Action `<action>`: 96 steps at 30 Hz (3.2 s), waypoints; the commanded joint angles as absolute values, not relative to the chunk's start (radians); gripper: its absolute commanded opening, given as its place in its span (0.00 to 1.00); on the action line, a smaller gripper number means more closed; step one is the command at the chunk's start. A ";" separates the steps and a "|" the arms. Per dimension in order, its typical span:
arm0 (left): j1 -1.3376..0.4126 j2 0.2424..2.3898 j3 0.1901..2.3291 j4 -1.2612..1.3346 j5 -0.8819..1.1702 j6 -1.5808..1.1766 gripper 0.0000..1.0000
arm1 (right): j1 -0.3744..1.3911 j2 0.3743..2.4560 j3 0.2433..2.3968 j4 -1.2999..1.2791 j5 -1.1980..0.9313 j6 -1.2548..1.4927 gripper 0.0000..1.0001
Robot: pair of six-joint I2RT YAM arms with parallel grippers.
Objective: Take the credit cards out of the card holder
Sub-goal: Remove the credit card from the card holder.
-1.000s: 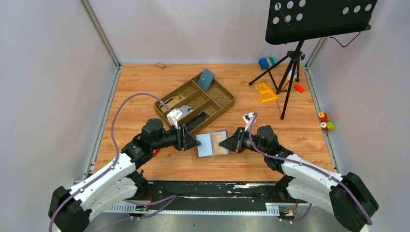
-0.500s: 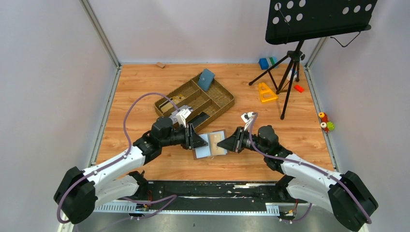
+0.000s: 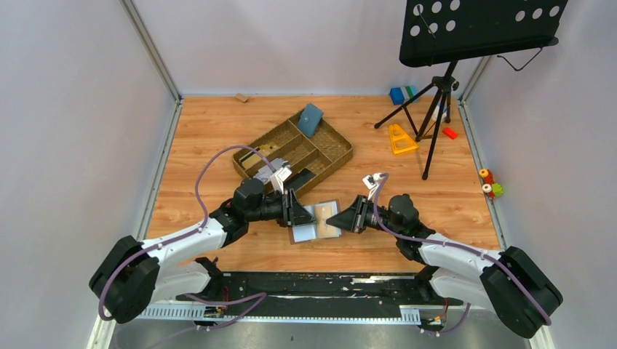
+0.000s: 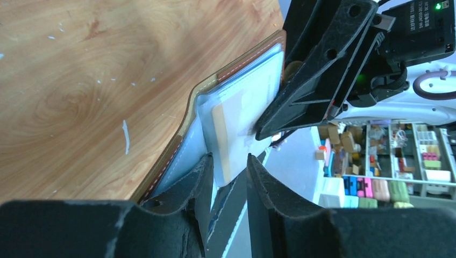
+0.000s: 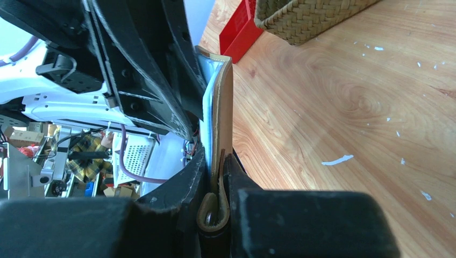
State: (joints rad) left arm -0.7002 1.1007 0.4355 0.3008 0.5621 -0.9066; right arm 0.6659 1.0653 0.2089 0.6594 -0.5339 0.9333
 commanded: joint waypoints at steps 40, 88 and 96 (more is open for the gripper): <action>-0.706 1.147 0.570 -0.146 0.274 -0.710 0.00 | 0.648 0.943 0.237 0.542 -0.459 0.866 0.00; -0.707 1.216 0.401 0.185 0.364 -0.721 0.00 | 0.616 1.203 0.264 0.424 -0.513 0.742 0.52; -0.708 1.234 0.400 0.175 0.352 -0.719 0.00 | 0.618 1.241 0.244 0.515 -0.545 0.780 0.28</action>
State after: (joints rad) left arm -0.7063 1.2232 0.3935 0.1539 0.3561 -0.7486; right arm 0.6186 1.2350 0.2310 0.4133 -0.5091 0.7715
